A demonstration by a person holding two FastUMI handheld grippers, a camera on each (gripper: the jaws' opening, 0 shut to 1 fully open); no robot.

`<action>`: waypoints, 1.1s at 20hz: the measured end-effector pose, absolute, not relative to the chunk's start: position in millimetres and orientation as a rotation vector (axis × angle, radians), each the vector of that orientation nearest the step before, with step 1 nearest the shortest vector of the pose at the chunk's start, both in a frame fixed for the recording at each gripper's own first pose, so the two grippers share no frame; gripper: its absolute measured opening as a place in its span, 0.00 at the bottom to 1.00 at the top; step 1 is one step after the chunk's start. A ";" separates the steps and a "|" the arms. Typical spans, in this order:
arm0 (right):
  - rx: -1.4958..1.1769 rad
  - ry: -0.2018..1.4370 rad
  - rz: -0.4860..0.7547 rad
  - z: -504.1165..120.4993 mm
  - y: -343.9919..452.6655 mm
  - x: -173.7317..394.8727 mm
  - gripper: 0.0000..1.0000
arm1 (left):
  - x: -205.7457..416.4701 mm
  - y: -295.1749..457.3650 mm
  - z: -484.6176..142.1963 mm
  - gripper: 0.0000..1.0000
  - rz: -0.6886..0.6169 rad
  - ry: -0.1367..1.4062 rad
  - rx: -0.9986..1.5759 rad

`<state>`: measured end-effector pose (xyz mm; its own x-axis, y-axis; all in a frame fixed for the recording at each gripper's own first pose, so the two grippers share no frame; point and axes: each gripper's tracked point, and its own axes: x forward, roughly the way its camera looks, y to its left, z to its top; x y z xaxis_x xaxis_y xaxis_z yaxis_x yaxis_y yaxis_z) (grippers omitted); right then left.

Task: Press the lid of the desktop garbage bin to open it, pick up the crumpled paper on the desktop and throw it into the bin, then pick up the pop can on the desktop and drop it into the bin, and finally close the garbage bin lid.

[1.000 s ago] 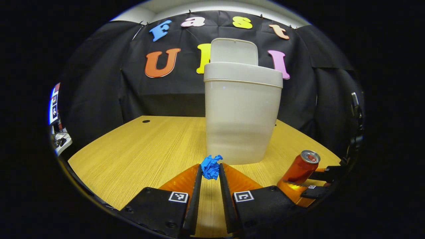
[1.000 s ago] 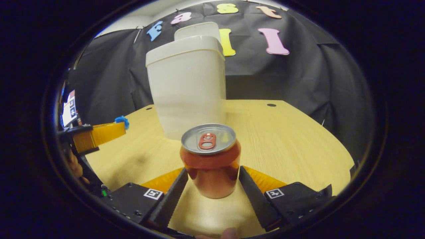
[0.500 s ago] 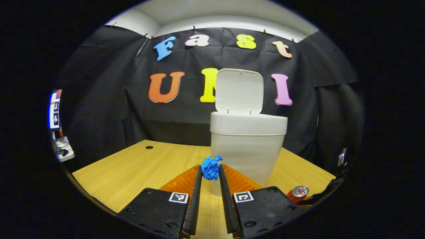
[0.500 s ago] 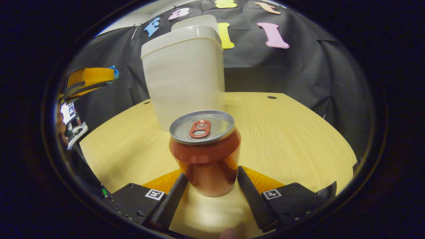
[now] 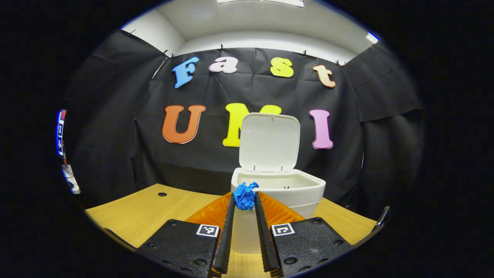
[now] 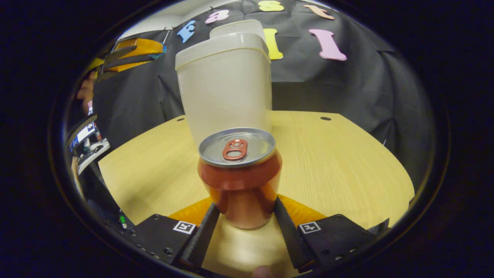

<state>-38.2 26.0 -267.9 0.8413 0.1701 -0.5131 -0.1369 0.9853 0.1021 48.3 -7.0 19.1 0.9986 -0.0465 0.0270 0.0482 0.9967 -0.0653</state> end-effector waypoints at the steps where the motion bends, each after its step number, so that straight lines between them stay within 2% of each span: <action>1: 0.064 0.540 0.169 -263.4 25.4 -37.4 0.82 | 53.3 -8.0 28.7 0.31 -0.050 -0.047 -0.063; 5: 0.063 0.523 0.180 -255.2 21.8 -38.5 0.82 | 84.2 -15.8 54.9 0.39 -0.069 -0.088 -0.032; 7: 0.076 0.518 0.176 -253.4 16.7 -38.5 0.82 | 101.1 -17.1 58.7 0.35 -0.067 -0.094 -0.013; 12: 0.104 0.518 0.159 -250.4 4.3 -36.6 0.82 | 131.7 -31.4 38.0 0.35 -0.096 -0.036 -0.015; 16: 0.111 0.496 0.151 -240.1 -0.9 -31.0 0.82 | 138.9 -40.9 26.8 0.44 -0.126 0.007 -0.031; 17: 0.114 0.492 0.152 -238.5 -0.3 -30.1 0.82 | 138.7 -42.3 25.8 0.41 -0.130 0.010 -0.032; 18: 0.114 0.487 0.154 -238.1 0.5 -30.2 0.82 | 136.5 -43.8 27.7 0.59 -0.134 0.010 -0.032; 19: 0.112 0.486 0.155 -238.5 1.1 -28.6 0.82 | 134.7 -43.7 29.3 0.63 -0.135 0.004 -0.034; 20: 0.109 0.490 0.156 -241.4 0.8 -29.4 0.82 | 133.3 -43.3 31.2 0.88 -0.134 -0.005 -0.036; 22: 0.114 0.497 0.156 -243.6 1.2 -29.6 0.81 | 131.0 -42.0 36.8 1.00 -0.134 -0.019 -0.033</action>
<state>-29.6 1.2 -243.6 0.8675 0.1762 -0.4653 -0.1207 0.9818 0.1468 131.0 -42.0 36.8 0.9909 -0.1331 0.0212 0.1337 0.9905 -0.0318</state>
